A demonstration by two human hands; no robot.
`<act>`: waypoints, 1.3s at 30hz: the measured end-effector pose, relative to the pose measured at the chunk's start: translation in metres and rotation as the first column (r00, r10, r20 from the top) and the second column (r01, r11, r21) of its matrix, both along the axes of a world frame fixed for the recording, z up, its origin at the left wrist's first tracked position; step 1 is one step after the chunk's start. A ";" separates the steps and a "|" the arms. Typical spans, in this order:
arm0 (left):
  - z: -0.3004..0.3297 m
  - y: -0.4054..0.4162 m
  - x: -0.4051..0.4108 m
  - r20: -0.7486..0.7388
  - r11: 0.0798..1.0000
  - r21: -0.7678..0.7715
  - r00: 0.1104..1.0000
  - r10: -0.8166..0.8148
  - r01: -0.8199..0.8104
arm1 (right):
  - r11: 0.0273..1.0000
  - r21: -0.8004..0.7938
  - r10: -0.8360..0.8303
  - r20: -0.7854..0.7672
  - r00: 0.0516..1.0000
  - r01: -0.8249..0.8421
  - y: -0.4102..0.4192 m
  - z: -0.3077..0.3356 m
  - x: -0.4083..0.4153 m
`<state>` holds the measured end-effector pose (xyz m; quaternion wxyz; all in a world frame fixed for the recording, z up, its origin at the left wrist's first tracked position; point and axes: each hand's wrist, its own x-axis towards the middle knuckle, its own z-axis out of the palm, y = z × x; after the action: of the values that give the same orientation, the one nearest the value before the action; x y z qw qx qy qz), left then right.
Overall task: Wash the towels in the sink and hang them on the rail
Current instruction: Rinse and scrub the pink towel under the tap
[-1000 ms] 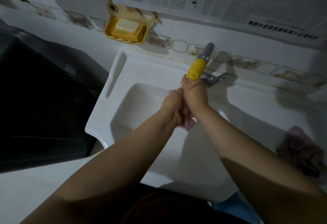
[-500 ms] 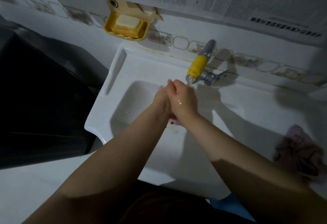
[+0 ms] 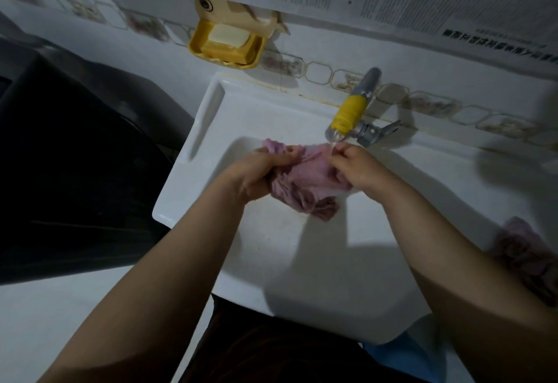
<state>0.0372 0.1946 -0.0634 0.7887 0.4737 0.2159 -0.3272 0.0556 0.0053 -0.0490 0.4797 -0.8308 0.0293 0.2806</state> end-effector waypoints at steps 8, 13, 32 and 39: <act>0.000 -0.031 0.012 0.164 0.746 0.632 0.977 0.133 -0.208 | 0.924 0.056 -0.382 0.175 0.908 0.378 0.027 0.001 -0.001; -0.001 -0.080 0.015 -0.071 0.928 0.210 0.942 0.329 -0.308 | 0.928 -0.126 -0.297 0.322 0.899 0.352 0.047 -0.011 0.003; 0.005 -0.088 -0.004 -0.134 0.982 0.092 0.975 0.178 -0.167 | 0.874 -0.304 -0.274 0.335 0.902 0.379 0.033 -0.011 0.011; 0.006 -0.037 0.005 0.025 0.995 0.045 0.995 0.091 -0.093 | 0.940 0.197 -0.220 -0.277 0.935 0.279 0.006 -0.028 0.005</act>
<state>0.0426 0.1576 -0.0575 0.7941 0.4852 0.2358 -0.2798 0.0602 0.0115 -0.0768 0.5982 -0.7159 0.1624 0.3213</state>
